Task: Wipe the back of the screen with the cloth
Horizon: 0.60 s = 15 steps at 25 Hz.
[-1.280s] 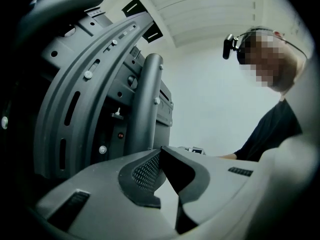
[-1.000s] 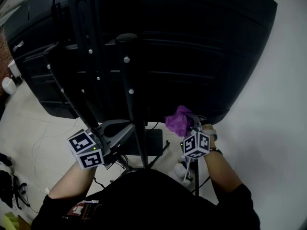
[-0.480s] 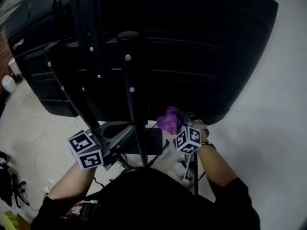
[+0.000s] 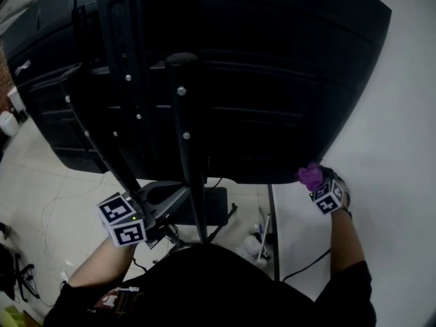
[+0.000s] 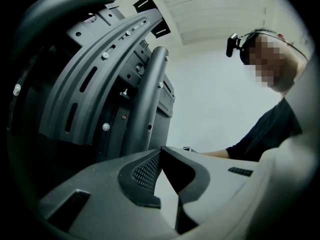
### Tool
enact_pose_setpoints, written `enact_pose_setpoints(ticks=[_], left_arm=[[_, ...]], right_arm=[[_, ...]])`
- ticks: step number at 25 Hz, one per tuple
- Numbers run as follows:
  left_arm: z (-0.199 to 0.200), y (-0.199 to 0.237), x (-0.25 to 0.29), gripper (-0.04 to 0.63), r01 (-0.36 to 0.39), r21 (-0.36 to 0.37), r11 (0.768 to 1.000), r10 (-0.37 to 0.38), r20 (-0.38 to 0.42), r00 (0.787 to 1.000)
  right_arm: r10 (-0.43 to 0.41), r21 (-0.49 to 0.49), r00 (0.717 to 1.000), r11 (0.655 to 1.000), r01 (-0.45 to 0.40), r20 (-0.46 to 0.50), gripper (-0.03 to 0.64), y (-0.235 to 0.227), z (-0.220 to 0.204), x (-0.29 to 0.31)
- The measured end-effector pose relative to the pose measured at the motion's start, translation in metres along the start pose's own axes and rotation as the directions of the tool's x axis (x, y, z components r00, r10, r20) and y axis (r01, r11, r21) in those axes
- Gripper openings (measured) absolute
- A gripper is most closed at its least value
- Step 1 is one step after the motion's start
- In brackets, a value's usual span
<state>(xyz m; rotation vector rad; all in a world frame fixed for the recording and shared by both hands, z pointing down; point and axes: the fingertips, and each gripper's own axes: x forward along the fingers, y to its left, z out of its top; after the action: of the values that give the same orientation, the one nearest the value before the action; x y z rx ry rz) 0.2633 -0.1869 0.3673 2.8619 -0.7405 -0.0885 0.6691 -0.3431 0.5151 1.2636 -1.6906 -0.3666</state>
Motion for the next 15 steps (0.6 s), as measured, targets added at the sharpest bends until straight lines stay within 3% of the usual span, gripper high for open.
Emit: enact_pose_setpoints(ticks=[2,4,6,7,9,11,13,15], left_arm=[[-0.003,0.003,-0.004,-0.005,-0.003,-0.006,1.000,0.003,-0.002,1.000],[-0.006,0.008,-0.011,-0.005,-0.008,-0.014,1.000,0.008,-0.001,1.000],[-0.008,0.016,-0.021,-0.005,-0.013,-0.022,1.000,0.013,0.001,1.000],[-0.009,0.020,-0.026,-0.005,-0.016,-0.026,1.000,0.016,0.001,1.000],[-0.012,0.029,-0.040,-0.005,-0.022,-0.024,0.999,0.022,-0.007,1.000],[-0.015,0.038,-0.056,-0.005,-0.028,-0.015,0.999,0.028,-0.013,1.000],[-0.019,0.048,-0.074,-0.005,-0.031,-0.007,1.000,0.030,-0.014,0.999],[-0.025,0.058,-0.091,-0.005,-0.034,-0.004,0.999,0.034,-0.026,0.999]], right_arm=[[-0.012,0.056,0.996,0.998,0.017,-0.091,0.095,-0.012,-0.032,0.003],[-0.001,0.142,0.997,0.990,0.012,-0.080,0.095,-0.008,-0.040,-0.002],[0.050,0.247,0.998,0.967,-0.059,0.045,0.095,0.015,-0.010,-0.022],[0.096,0.289,0.985,0.948,-0.134,0.142,0.095,0.034,0.017,-0.036],[0.216,0.337,0.915,0.880,-0.334,0.342,0.095,0.086,0.074,-0.071],[0.325,0.331,0.807,0.788,-0.520,0.493,0.095,0.144,0.125,-0.105],[0.399,0.294,0.718,0.717,-0.631,0.570,0.095,0.199,0.167,-0.126],[0.435,0.274,0.655,0.662,-0.698,0.619,0.095,0.244,0.208,-0.138]])
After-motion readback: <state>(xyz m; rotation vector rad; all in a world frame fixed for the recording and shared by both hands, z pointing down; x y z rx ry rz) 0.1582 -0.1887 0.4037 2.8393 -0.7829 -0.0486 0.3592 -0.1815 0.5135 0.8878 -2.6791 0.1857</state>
